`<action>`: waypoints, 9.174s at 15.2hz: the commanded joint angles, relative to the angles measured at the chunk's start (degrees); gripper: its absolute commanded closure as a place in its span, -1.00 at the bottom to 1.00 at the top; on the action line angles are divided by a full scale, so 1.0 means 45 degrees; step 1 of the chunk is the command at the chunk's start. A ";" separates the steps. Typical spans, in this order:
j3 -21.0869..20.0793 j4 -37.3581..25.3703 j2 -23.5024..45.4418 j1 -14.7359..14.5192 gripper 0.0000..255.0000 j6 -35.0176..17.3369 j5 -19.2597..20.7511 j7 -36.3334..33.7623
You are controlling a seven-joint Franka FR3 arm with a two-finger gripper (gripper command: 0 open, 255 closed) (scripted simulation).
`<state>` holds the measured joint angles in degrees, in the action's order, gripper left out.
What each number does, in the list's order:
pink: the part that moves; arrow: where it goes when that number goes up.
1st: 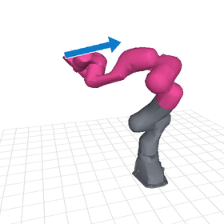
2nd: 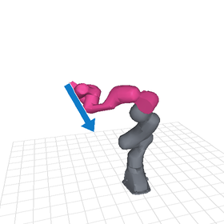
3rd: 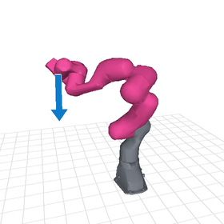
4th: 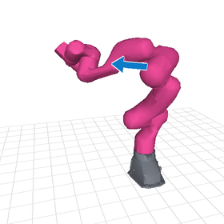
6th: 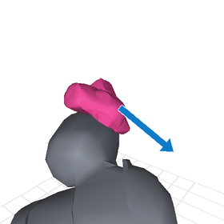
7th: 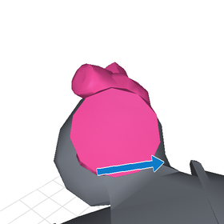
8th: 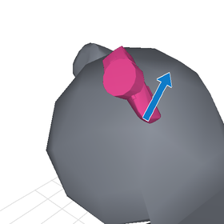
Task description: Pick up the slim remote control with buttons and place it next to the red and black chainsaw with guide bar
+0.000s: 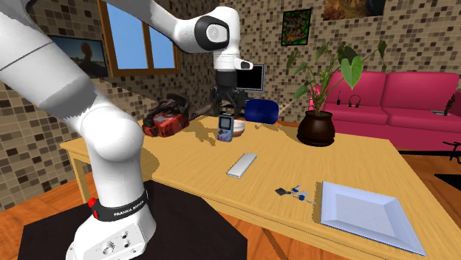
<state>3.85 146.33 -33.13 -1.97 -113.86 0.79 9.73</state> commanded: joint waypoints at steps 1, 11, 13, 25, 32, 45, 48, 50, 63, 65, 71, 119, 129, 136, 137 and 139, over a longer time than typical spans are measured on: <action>0.0046 0.0148 0.0799 -0.0055 -1.00 -0.0948 -0.0013 0.0113; 0.0191 -0.0266 0.5683 -0.0375 -1.00 -0.5272 -0.0365 0.0749; 0.0193 -0.0576 0.6753 -0.0431 -1.00 -0.6001 -0.0505 0.0916; 0.0050 -0.1153 0.9744 -0.0454 -1.00 -0.8355 -0.1044 0.1404; 0.0050 -0.1153 0.9744 -0.0454 -1.00 -0.8355 -0.1043 0.1404; 0.0093 -0.1158 0.9235 -0.0476 1.00 -0.7844 -0.0927 0.1312; 0.0124 -0.1190 0.8744 -0.0489 1.00 -0.7324 -0.0819 0.1228; 0.0139 -0.1227 0.8428 -0.0494 1.00 -0.6973 -0.0753 0.1176; 0.0167 -0.1758 0.6623 -0.0491 1.00 -0.4647 -0.0438 0.0919; 0.0165 -0.1884 0.6387 -0.0488 1.00 -0.4286 -0.0405 0.0890; 0.0153 -0.2329 0.5749 -0.0480 1.00 -0.3206 -0.0326 0.0818; -0.2931 -0.8069 0.5857 -0.2498 1.00 0.2312 -0.0688 -0.4237; -0.4441 -1.1226 0.8557 -0.3910 1.00 0.2777 -0.0083 -0.7294; -0.4542 -1.0637 0.8912 -0.4073 1.00 0.1845 0.0034 -0.7584; -0.4541 -1.0482 0.8925 -0.4072 1.00 0.1678 0.0039 -0.7585; -0.4538 -1.0183 0.8961 -0.4072 1.00 0.1345 0.0050 -0.7589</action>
<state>-16.56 99.47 7.33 -20.29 -106.87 1.05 -24.40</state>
